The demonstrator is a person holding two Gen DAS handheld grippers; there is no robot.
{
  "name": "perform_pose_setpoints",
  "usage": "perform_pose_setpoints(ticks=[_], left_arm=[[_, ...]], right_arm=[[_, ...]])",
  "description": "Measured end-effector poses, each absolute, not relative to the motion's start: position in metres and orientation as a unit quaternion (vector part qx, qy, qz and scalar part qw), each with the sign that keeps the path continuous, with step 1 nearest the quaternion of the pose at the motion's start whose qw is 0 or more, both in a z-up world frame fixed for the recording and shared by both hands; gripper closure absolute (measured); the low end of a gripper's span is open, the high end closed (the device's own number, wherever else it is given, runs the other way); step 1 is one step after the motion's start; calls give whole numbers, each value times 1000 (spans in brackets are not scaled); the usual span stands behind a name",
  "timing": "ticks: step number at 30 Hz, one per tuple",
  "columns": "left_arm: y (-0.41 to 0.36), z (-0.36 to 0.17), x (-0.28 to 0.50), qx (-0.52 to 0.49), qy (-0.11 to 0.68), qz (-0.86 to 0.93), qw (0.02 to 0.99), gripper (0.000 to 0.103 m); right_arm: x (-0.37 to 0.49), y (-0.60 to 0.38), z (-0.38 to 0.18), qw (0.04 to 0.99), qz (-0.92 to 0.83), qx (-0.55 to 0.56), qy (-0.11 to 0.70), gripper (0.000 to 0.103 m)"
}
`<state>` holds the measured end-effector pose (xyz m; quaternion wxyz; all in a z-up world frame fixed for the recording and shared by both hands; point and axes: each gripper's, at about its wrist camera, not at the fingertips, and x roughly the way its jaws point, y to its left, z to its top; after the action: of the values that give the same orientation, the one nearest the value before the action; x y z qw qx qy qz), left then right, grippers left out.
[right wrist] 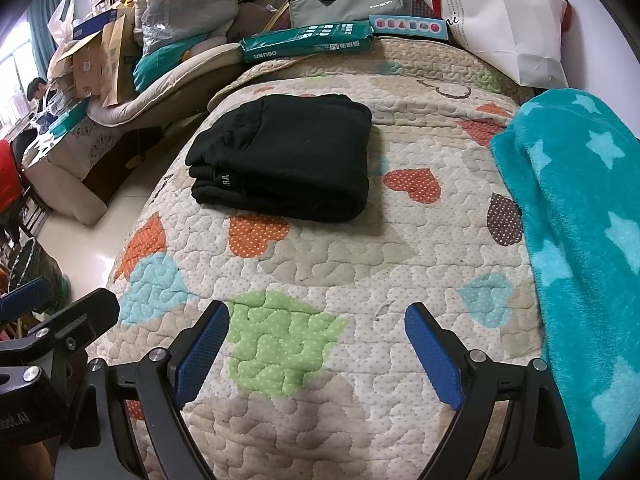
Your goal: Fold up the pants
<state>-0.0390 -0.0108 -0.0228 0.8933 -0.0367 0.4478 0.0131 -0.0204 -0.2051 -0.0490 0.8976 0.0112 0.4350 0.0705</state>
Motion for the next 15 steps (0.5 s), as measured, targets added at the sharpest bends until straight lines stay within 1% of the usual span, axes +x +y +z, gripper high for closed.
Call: perform_pose_setpoints(ticks=[15], left_arm=[[-9,-24,-39,-38,450,12,892,0]], right_arm=[[-20,-204,-51,897,71,8,437,10]])
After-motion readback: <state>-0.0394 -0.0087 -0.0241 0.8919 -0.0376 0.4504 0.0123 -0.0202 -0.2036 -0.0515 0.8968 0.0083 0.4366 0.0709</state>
